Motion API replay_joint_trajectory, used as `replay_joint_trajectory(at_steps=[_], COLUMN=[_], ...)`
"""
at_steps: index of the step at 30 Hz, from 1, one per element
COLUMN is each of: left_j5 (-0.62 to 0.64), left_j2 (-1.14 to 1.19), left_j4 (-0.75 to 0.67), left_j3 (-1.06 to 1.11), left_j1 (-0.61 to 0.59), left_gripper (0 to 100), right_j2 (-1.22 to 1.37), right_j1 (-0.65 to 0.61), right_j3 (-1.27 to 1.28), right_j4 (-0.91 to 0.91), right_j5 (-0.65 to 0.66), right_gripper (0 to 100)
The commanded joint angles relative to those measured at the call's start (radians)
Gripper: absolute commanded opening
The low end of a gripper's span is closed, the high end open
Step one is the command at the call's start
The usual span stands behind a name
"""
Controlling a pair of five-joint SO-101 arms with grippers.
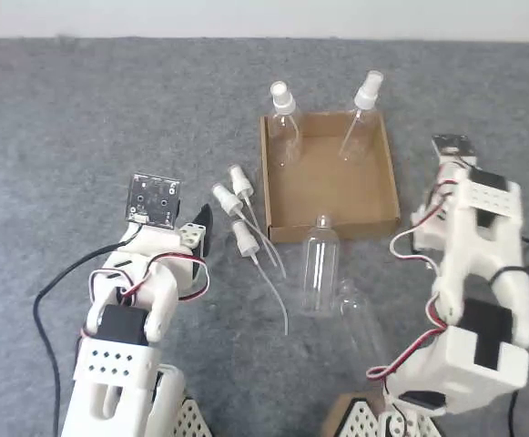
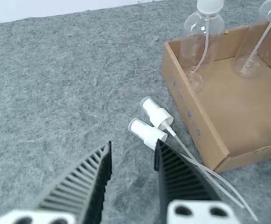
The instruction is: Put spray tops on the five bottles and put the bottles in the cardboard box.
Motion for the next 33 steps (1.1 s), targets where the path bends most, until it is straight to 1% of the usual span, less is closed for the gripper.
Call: replay_joint_trajectory(at_steps=[1,4,8,10,14,17,19,21,23,25,29,33], left_j5=[0.006,0.006,0.005,0.005,0.008,0.008,0.009,0.043,0.075,0.086,0.127,0.132], left_j2=[0.006,0.008,0.055,0.152,0.450,0.666,0.801,0.924,1.033,1.122,1.232,1.274], left_j4=[-0.005,0.094,0.124,0.126,0.166,0.209,0.221,0.224,0.224,0.224,0.222,0.222], left_j3=[-0.030,-0.096,-0.142,-0.193,-0.374,-0.510,-0.581,-0.639,-0.691,-0.737,-0.796,-0.803], left_j1=[-0.005,-0.005,0.002,0.003,0.011,0.066,0.117,0.150,0.166,0.167,0.153,0.157], left_gripper=[14,14,14,14,14,14,15,17,20,20,20,20], right_j2=[-0.015,-0.016,-0.016,-0.016,-0.021,-0.076,-0.143,-0.214,-0.271,-0.317,-0.352,-0.352], right_j1=[0.142,0.223,0.286,0.294,0.295,0.295,0.292,0.292,0.292,0.292,0.295,0.295], right_j3=[0.015,0.017,0.017,0.017,0.029,0.097,0.161,0.219,0.258,0.288,0.328,0.348], right_j4=[-0.012,-0.013,-0.016,-0.016,-0.022,-0.062,-0.101,-0.120,-0.119,-0.119,-0.117,-0.117], right_j5=[0.221,0.351,0.450,0.473,0.519,0.571,0.585,0.586,0.586,0.586,0.586,0.586], right_gripper=[8.5,6.7,6.7,6.7,6.7,6.7,6.8,6.8,7.9,9.3,9.9,9.9])
